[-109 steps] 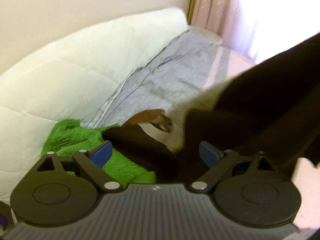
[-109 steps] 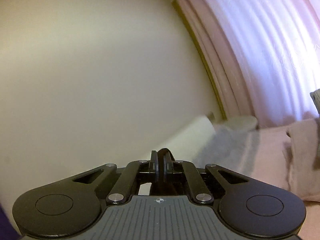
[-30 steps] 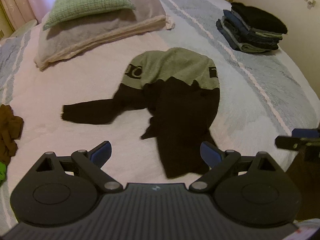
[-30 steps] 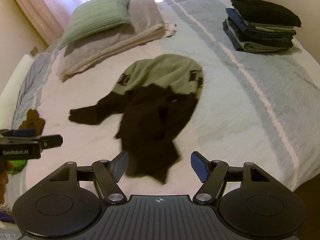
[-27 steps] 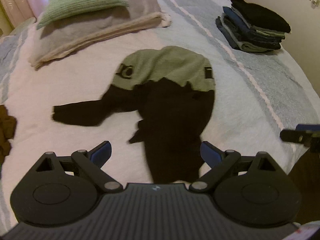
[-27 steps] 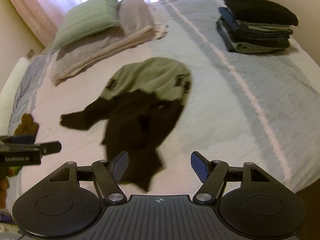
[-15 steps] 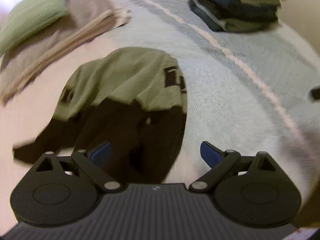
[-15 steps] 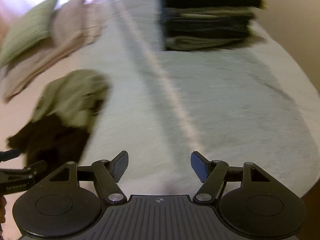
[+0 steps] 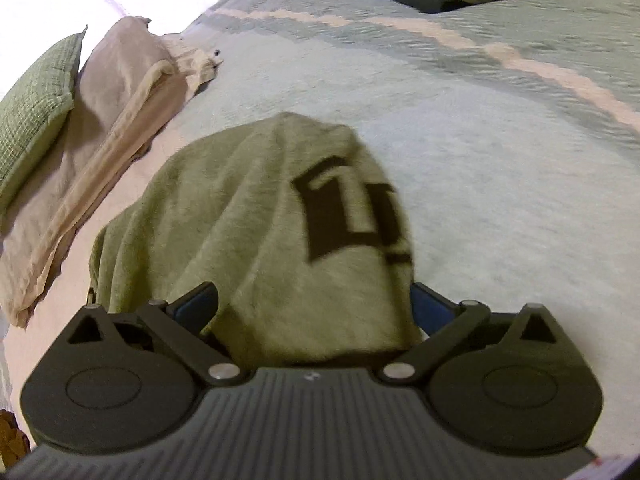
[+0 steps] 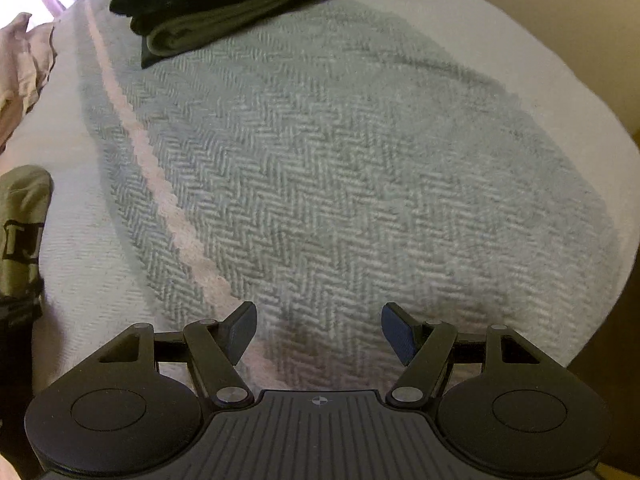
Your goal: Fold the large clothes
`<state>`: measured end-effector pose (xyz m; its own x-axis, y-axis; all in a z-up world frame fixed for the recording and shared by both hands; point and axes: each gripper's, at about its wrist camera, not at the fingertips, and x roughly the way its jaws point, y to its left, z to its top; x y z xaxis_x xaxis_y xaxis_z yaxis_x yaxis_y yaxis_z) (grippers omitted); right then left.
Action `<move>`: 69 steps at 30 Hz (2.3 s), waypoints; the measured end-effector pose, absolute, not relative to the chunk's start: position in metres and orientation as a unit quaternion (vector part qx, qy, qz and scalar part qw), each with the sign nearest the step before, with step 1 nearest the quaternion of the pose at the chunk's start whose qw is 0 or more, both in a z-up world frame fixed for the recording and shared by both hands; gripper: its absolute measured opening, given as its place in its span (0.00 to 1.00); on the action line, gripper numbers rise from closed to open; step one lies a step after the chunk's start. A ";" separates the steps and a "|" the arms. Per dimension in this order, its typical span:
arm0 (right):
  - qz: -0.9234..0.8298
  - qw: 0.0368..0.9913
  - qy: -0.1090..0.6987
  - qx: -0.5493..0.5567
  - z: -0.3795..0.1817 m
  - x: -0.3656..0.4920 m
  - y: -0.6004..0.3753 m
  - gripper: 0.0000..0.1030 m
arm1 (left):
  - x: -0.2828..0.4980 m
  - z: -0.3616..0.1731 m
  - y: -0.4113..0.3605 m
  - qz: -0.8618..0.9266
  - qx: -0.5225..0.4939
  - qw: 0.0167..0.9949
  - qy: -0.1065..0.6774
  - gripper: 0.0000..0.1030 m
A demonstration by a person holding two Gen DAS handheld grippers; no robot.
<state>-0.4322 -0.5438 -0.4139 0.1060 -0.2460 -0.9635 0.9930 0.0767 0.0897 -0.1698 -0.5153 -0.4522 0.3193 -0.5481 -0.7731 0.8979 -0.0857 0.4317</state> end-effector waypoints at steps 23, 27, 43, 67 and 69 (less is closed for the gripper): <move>-0.263 0.820 0.465 0.204 -0.405 -0.085 -0.468 0.65 | 0.272 -0.311 -0.134 -0.207 0.099 0.854 0.466 0.13; -0.169 0.853 0.474 0.136 -0.423 0.006 -0.431 0.64 | 0.325 -0.389 -0.095 -0.163 0.069 0.825 0.537 0.13; -0.075 0.794 0.326 0.508 -0.512 0.126 -0.450 0.64 | 0.363 -0.418 -0.078 -0.204 -0.007 0.791 0.577 0.14; -0.242 0.923 0.200 0.223 -0.356 0.041 -0.398 0.14 | 0.343 -0.356 -0.145 -0.340 0.048 0.796 0.499 0.11; -0.269 0.932 0.175 0.171 -0.306 0.012 -0.393 0.14 | 0.335 -0.328 -0.168 -0.386 0.042 0.788 0.478 0.11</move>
